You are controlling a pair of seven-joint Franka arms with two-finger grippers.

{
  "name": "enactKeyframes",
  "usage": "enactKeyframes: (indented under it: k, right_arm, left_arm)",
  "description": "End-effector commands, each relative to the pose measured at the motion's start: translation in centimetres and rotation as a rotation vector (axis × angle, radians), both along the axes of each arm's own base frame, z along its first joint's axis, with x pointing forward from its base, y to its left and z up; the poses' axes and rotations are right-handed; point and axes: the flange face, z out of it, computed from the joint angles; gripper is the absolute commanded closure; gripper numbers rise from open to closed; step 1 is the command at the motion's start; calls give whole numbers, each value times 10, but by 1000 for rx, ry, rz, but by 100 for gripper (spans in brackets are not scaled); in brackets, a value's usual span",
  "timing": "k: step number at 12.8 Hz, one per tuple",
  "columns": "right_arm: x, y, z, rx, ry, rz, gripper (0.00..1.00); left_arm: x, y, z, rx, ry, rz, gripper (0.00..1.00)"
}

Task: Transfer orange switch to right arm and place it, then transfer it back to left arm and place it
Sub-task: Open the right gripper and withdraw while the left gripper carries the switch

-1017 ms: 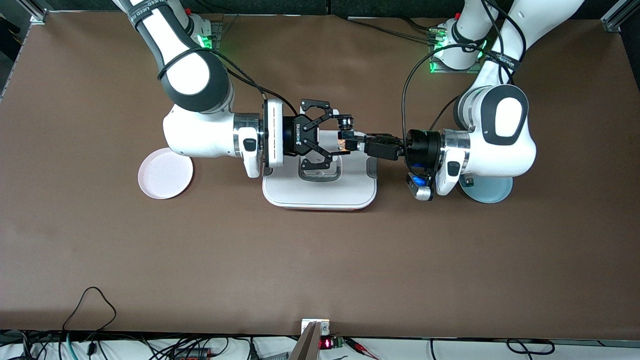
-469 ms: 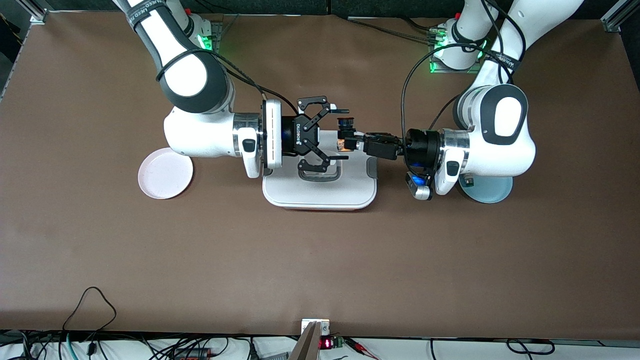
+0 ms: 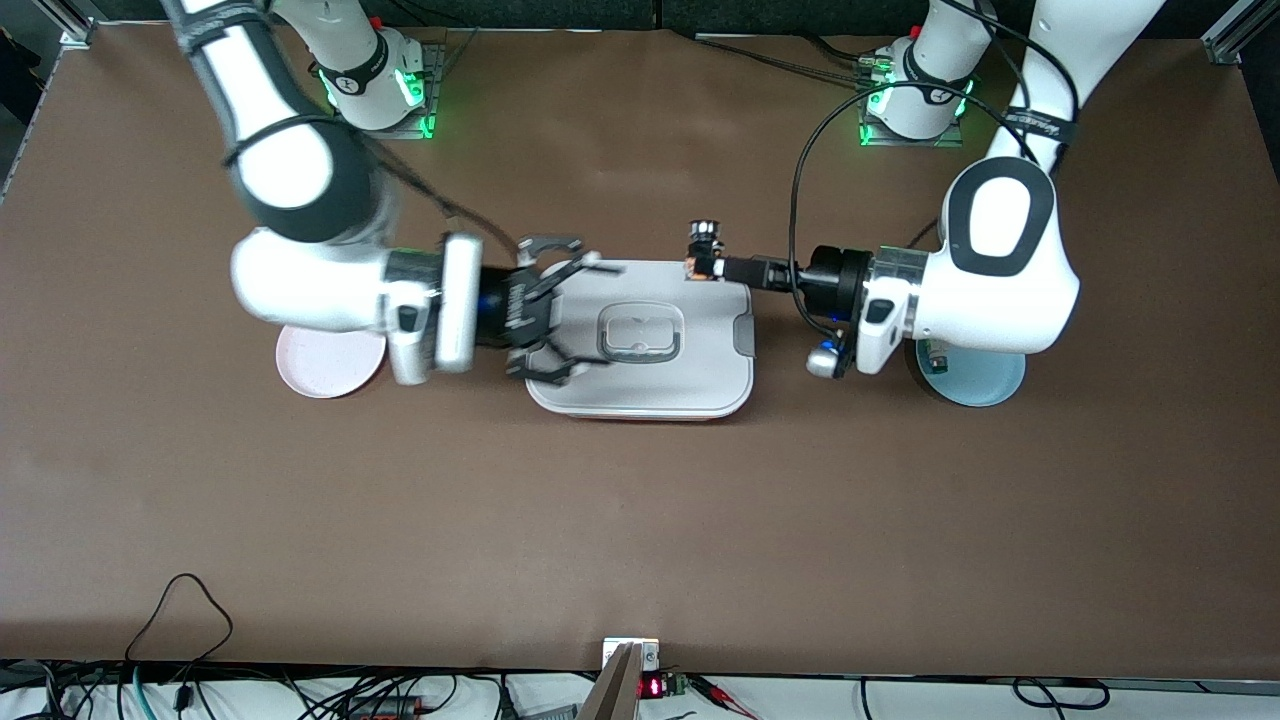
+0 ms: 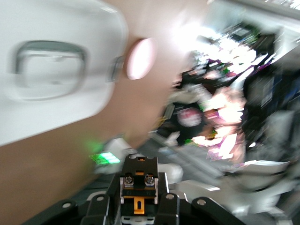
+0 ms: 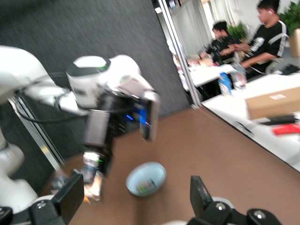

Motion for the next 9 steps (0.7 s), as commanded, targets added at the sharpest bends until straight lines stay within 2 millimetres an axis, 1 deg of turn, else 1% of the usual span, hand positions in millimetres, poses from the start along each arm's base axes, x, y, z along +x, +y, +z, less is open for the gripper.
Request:
enactKeyframes:
  k: [1,2,3,4,5,7,8,9]
  right_arm:
    - [-2,-58,-7,-108,-2,-8,0]
    - [-2,-78,-12,-156,23,-23,0]
    - [-1,-96,-9,-213,64,-44,0]
    - [-2,-111,-5,-283,128,-72,0]
    - [-2,-124,2,-343,212,-116,0]
    - [-4,-142,16,-411,421,-223,0]
    - [-7,-149,23,-427,554,-283,0]
    - [-10,-156,25,-482,664,-339,0]
  left_arm:
    - [-9,13,4,142,-179,-241,100]
    - [-12,17,5,188,-252,-352,100]
    - [-16,23,1,234,-303,-455,100]
    - [-19,27,-3,270,-344,-544,99]
    - [-25,25,-6,306,-404,-666,99]
    - [-29,31,-6,401,-493,-833,99]
    - [-29,36,-9,416,-526,-915,99]
    - [-28,43,-12,413,-564,-997,99]
